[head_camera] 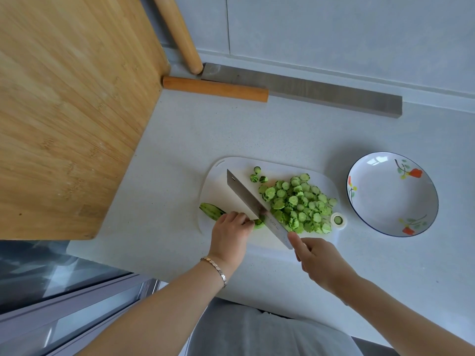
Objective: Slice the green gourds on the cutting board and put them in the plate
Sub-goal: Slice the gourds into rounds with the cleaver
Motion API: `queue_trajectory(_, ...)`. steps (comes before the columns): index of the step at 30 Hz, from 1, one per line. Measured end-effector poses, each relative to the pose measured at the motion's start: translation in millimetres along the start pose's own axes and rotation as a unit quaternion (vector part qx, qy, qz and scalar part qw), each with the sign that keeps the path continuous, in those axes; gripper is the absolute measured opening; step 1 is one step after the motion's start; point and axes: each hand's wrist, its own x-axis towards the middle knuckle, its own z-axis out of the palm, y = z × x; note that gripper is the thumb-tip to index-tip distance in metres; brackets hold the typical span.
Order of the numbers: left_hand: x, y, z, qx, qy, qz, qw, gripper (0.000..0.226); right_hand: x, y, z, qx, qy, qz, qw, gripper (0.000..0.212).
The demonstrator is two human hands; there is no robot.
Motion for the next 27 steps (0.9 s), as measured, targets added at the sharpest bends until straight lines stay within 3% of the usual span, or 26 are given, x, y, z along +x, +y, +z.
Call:
queue_trajectory(8, -1, 0, 0, -0.007, 0.002, 0.004, 1.0, 0.038, 8, -1, 10, -0.014, -0.002, 0.003, 1.0, 0.053)
queue_trajectory(16, 1, 2, -4, -0.019, 0.009, 0.0, 1.0, 0.036, 11, 2, 10, 0.129, -0.008, 0.048, 0.99, 0.054)
queue_trajectory(27, 1, 3, -3, -0.011, 0.002, 0.001, 1.0, 0.038, 2, -3, 6, 0.018, 0.001, 0.005, 1.0, 0.054)
